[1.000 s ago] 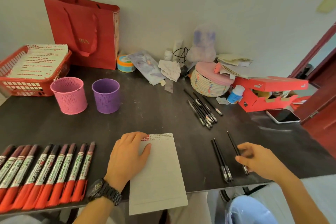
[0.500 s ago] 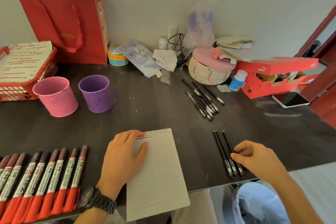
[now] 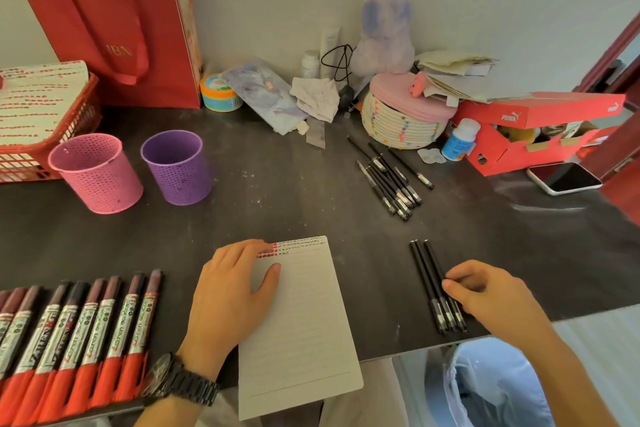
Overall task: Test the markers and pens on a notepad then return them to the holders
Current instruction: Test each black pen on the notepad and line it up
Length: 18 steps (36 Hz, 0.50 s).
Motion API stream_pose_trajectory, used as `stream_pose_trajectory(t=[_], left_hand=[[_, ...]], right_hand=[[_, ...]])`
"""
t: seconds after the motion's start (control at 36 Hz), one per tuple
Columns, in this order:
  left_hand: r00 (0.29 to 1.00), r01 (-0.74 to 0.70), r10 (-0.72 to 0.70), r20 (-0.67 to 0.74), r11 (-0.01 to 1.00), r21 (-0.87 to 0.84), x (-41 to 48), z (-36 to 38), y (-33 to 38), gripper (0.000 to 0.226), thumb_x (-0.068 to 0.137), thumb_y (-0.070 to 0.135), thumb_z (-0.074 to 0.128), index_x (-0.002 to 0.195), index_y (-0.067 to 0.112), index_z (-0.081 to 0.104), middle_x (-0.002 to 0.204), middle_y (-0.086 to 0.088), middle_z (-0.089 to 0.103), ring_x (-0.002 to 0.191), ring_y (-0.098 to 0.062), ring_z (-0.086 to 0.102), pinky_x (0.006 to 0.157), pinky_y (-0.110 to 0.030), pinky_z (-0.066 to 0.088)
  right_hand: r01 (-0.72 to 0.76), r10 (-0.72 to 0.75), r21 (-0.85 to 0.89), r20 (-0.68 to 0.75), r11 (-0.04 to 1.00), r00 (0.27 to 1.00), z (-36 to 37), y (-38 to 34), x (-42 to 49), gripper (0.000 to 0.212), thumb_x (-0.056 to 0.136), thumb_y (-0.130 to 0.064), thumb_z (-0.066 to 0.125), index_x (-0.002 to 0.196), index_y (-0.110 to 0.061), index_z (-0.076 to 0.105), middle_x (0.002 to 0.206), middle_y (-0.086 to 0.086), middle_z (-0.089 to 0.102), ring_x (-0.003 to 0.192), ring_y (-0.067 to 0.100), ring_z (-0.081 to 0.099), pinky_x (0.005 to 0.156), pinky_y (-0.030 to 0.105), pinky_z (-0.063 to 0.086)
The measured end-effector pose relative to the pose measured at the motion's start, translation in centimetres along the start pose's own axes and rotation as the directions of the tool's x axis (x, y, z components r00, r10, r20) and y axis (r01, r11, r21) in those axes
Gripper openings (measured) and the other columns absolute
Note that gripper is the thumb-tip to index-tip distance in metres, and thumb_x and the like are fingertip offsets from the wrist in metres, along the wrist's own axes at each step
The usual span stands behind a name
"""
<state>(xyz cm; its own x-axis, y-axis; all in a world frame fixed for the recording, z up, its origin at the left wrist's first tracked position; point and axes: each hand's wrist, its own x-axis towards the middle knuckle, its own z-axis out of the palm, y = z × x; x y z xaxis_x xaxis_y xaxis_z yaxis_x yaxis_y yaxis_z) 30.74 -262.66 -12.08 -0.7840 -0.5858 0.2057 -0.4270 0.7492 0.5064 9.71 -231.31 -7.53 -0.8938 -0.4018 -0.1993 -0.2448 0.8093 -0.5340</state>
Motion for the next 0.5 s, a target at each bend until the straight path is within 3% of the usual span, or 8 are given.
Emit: stream_pose_trajectory(t=[0.19,0.39,0.5], left_hand=[[1.000,0.007,-0.007,0.002,1.000,-0.016,-0.01,0.02,-0.13,0.035,0.094,0.051,0.052,0.125,0.035,0.057,0.124,0.019,0.058,0.118,-0.006,0.048,0.098,-0.025,0.033],[0.999,0.023,-0.022,0.024,0.999,-0.026,0.06,-0.01,-0.11,0.038,0.093,0.054,0.049,0.126,0.036,0.055,0.124,0.020,0.057,0.119,-0.005,0.047,0.100,-0.027,0.034],[0.999,0.020,-0.020,0.031,1.000,-0.013,-0.02,-0.16,-0.06,0.037,0.094,0.053,0.050,0.126,0.036,0.055,0.125,0.020,0.056,0.120,-0.005,0.046,0.100,-0.024,0.031]], right_hand=[[-0.003,0.002,-0.041,-0.014,0.999,1.000,0.12,-0.80,-0.09,0.020,0.083,-0.059,0.070,0.085,-0.040,0.064,0.077,-0.020,0.070,0.072,-0.001,0.066,0.062,0.016,0.043],[-0.017,0.017,-0.044,-0.003,0.999,1.000,0.33,-0.76,0.15,0.018,0.083,-0.053,0.073,0.087,-0.040,0.061,0.079,-0.018,0.070,0.069,0.004,0.068,0.070,0.027,0.056],[-0.014,0.013,-0.033,-0.032,0.999,0.999,0.38,-0.75,-0.07,0.018,0.082,-0.055,0.073,0.085,-0.040,0.063,0.074,-0.020,0.070,0.067,0.003,0.068,0.065,0.024,0.052]])
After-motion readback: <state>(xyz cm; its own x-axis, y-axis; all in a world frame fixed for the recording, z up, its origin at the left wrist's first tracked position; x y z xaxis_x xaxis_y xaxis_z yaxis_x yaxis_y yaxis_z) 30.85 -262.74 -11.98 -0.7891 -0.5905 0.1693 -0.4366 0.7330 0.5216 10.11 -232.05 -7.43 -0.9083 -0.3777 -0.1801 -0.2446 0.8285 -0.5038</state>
